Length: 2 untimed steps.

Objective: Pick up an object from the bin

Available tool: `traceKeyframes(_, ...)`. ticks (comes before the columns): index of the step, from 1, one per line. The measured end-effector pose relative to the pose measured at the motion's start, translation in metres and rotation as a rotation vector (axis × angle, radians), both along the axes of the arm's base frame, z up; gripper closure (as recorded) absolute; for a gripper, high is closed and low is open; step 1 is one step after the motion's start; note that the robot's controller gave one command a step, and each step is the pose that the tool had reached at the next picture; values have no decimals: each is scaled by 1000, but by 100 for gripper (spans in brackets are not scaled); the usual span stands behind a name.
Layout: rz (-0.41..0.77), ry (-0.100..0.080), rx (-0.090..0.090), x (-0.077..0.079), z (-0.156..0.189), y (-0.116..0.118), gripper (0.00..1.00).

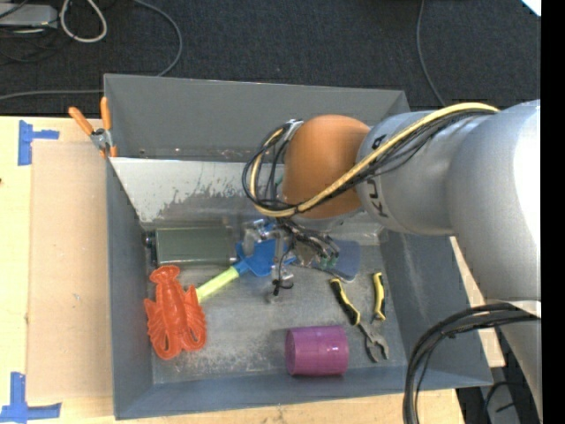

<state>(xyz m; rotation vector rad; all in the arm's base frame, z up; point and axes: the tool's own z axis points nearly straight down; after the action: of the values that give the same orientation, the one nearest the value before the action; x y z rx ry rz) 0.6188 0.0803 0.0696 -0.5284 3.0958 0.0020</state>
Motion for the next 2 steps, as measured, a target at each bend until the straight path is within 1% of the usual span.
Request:
traceKeyframes(1,-206,18,-6,-6,3,14,100)
traceKeyframes(2,-206,18,-6,-6,3,14,100)
